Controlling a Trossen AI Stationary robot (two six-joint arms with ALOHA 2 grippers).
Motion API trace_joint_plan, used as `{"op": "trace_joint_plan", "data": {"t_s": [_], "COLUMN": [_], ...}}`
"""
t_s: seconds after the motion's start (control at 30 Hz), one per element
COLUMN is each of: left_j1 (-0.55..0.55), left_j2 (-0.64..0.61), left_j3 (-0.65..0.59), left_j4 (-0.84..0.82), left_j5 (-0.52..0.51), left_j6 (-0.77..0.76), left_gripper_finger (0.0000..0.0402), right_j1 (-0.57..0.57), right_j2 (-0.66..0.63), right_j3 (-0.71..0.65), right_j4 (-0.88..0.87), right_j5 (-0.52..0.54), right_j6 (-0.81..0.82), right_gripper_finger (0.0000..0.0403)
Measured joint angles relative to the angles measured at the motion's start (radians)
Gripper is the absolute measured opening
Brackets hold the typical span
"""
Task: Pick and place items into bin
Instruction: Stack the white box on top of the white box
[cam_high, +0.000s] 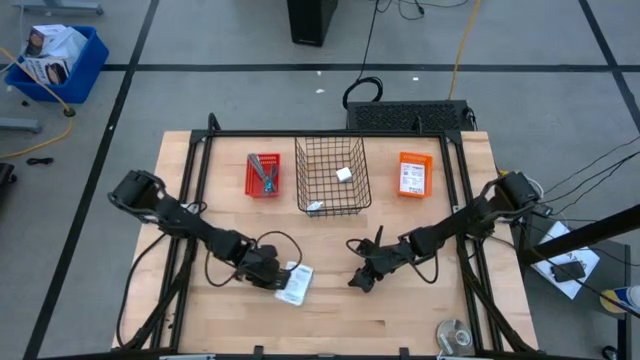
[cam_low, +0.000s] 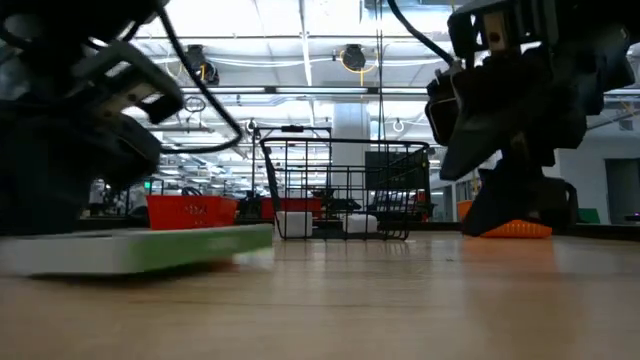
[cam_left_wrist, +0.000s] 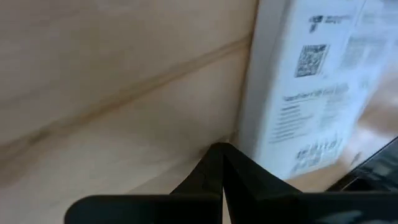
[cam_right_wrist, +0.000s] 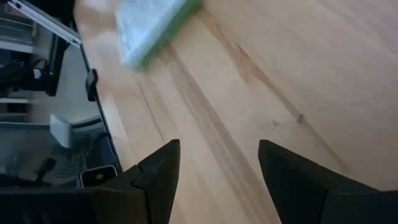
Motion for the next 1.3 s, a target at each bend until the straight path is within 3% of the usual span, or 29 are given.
{"op": "trace_joint_plan", "data": {"t_s": [0.13,0.3,0.43,0.73,0.93,1.13,1.3], "left_j1": [0.014,0.025,0.033,0.094,0.098,0.12,0.109], "left_j2": [0.059,0.092,0.092,0.083,0.114,0.141,0.113], "left_j3": [0.002,0.021,0.057,0.095,0.093,0.098,0.094], "left_j4": [0.147,0.201,0.21,0.194,0.091,0.115,0.092], "left_j5": [-0.014,-0.028,-0.089,-0.105,-0.026,0.018,0.001], "left_j6": [-0.046,-0.06,-0.045,0.045,0.067,0.115,0.124], "left_gripper_finger": [0.0002,0.0002,0.0002,0.0002,0.0001,0.0001,0.0001], "right_j1": [-0.003,-0.012,-0.019,-0.049,-0.057,-0.056,-0.057], "right_j2": [0.023,0.065,0.119,0.24,0.283,0.31,0.311], "right_j3": [0.0,0.007,0.043,0.163,0.225,0.26,0.259], "right_j4": [0.02,0.061,0.077,0.124,0.096,0.095,0.068], "right_j5": [0.007,0.032,0.014,0.006,0.006,0.005,0.005], "right_j6": [0.009,0.036,0.056,0.071,0.102,0.09,0.09], "right_gripper_finger": [0.021,0.021,0.021,0.021,0.021,0.021,0.021]}}
